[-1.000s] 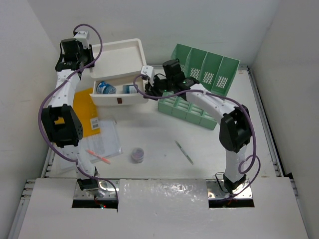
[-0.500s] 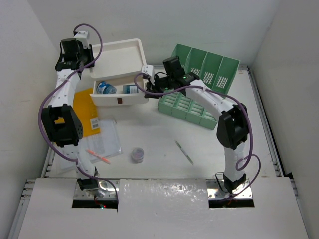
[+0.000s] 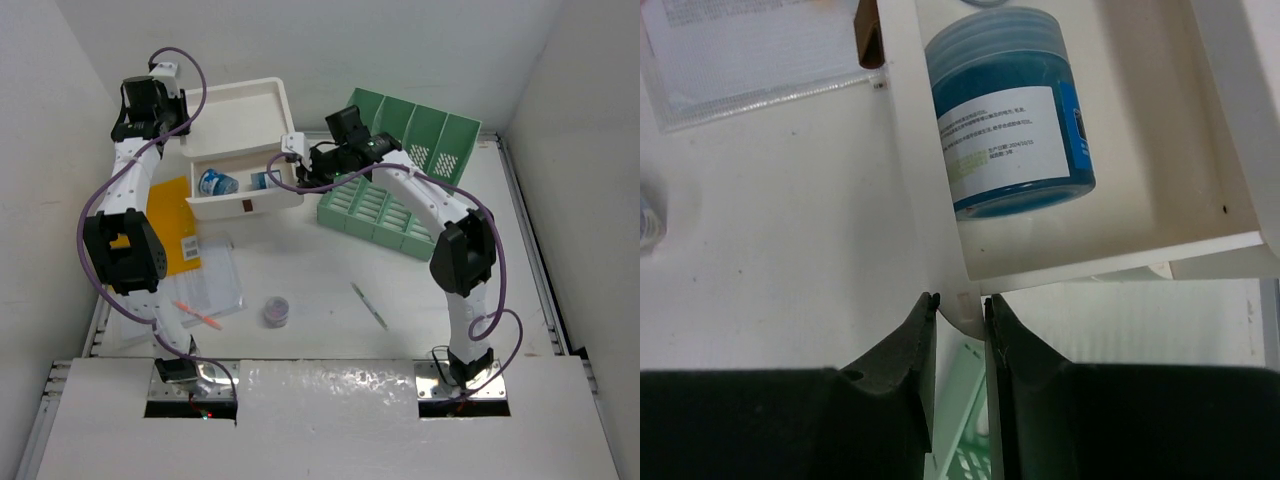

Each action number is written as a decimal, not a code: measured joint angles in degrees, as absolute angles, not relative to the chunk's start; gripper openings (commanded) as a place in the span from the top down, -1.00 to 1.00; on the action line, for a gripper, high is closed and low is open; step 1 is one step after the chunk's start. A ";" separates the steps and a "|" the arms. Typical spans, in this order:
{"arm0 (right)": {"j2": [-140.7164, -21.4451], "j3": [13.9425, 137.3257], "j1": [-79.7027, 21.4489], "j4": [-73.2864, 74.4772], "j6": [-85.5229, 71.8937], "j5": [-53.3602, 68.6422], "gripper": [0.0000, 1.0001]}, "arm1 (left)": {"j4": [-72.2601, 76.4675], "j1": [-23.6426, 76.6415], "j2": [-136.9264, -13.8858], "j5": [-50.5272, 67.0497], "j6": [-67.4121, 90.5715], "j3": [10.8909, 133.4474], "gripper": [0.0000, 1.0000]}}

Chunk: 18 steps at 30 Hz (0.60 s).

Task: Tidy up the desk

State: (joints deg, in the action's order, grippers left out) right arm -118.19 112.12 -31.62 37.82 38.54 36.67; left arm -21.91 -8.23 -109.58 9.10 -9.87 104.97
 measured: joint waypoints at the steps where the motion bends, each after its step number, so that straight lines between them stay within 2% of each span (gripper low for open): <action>1: -118.19 112.33 -31.53 38.35 39.11 36.36 1.00 | -22.00 -8.23 -109.62 9.10 -9.96 105.03 1.00; 10: -117.75 110.43 -30.50 34.59 36.93 35.53 1.00 | -22.09 -8.19 -109.65 9.06 -10.11 105.12 1.00; 15: -115.55 104.16 -30.24 24.08 30.06 34.61 1.00 | -21.19 -8.25 -109.97 9.08 -10.28 105.12 1.00; 18: -113.80 98.54 -30.17 14.98 25.15 33.69 0.87 | -20.05 -8.38 -110.45 9.13 -10.39 105.12 1.00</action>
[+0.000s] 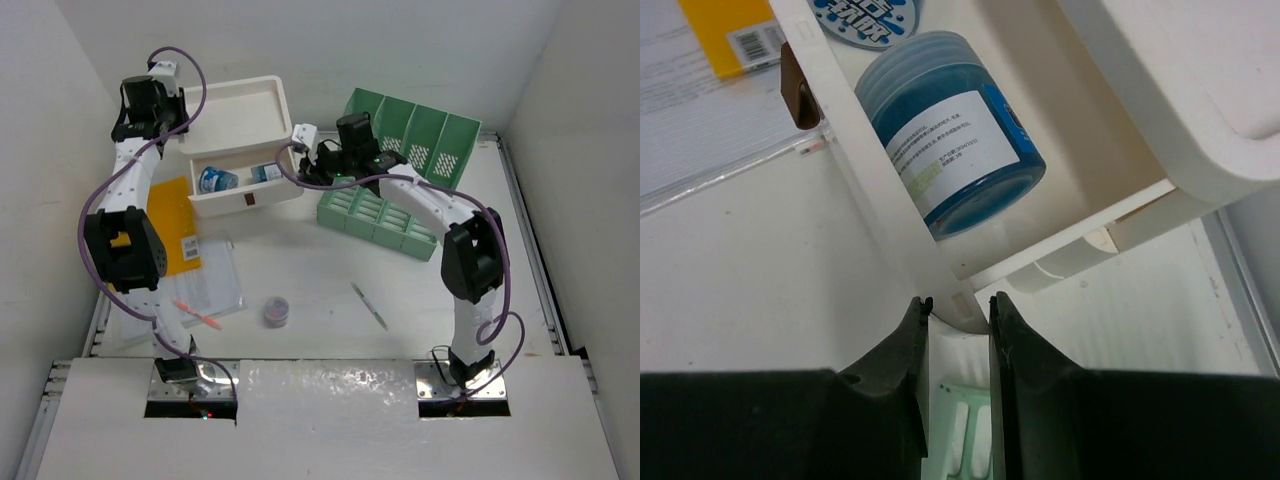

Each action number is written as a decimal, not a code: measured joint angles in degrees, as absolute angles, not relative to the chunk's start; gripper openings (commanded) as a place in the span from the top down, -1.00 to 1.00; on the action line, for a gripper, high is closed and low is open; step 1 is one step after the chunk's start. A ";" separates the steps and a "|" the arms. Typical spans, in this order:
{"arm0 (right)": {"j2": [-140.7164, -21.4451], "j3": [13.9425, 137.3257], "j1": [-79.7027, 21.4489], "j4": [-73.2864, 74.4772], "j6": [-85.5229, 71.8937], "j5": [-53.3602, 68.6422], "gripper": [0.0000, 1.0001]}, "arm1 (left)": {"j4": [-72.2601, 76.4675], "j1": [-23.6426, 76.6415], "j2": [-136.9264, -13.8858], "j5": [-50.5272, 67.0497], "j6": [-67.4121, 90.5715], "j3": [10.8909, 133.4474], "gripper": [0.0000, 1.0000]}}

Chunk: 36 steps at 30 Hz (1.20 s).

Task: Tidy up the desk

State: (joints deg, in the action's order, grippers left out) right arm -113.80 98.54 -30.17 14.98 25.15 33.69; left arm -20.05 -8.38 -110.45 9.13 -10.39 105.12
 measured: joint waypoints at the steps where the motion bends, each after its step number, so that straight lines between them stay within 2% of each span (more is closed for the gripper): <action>1: -113.27 96.90 -30.28 12.29 23.97 33.12 0.74 | -19.64 -8.43 -110.61 9.10 -10.46 105.12 1.00; 4: -112.68 93.67 -31.09 5.65 20.73 30.55 0.55 | -18.63 -8.64 -110.91 8.99 -10.66 105.12 1.00; 5: -112.68 93.23 -31.40 4.08 19.66 29.41 0.34 | -18.35 -8.80 -111.00 8.95 -10.63 105.12 1.00; 8: -113.49 92.82 -32.62 -1.48 17.06 22.28 0.08 | -18.22 -9.04 -111.02 8.91 -10.24 105.12 1.00; 9: -113.86 92.75 -33.10 -2.59 16.25 19.77 -0.11 | -18.22 -9.04 -111.02 8.82 -10.07 105.12 1.00; 10: -114.06 92.36 -33.61 -4.03 15.44 17.08 -0.20 | -18.26 -9.08 -111.02 8.62 -9.89 105.12 1.00; 12: -114.17 90.35 -35.16 -8.23 14.31 10.94 -0.34 | -18.15 -9.13 -111.02 8.16 -8.91 105.12 1.00; 15: -112.53 83.90 -37.93 -16.25 12.99 0.23 -0.43 | -18.11 -9.13 -111.04 7.79 -7.94 105.12 1.00; 19: -106.72 73.71 -40.64 -22.20 5.91 -12.67 -0.37 | -17.87 -9.10 -111.22 7.92 -6.81 105.12 1.00; 25: -95.81 65.54 -43.68 -24.23 -3.73 -22.61 -0.27 | -17.69 -9.10 -111.28 7.94 -5.54 105.12 1.00; 27: -95.04 64.84 -47.09 -25.74 -6.46 -24.97 -0.14 | -17.67 -9.08 -111.28 7.94 -5.30 105.12 1.00; 29: -95.85 63.68 -50.41 -28.40 -9.52 -25.47 0.01 | -17.65 -9.08 -111.31 7.94 -5.10 105.12 1.00; 36: -111.77 70.00 -55.27 -32.53 -18.15 -22.28 0.04 | -17.58 -9.10 -111.33 7.94 -4.62 105.12 1.00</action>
State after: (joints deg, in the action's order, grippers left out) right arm -111.77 70.00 -55.27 -32.53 -18.15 -22.28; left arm -17.58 -9.10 -111.33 7.94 -4.62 105.12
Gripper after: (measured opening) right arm 0.481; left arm 0.258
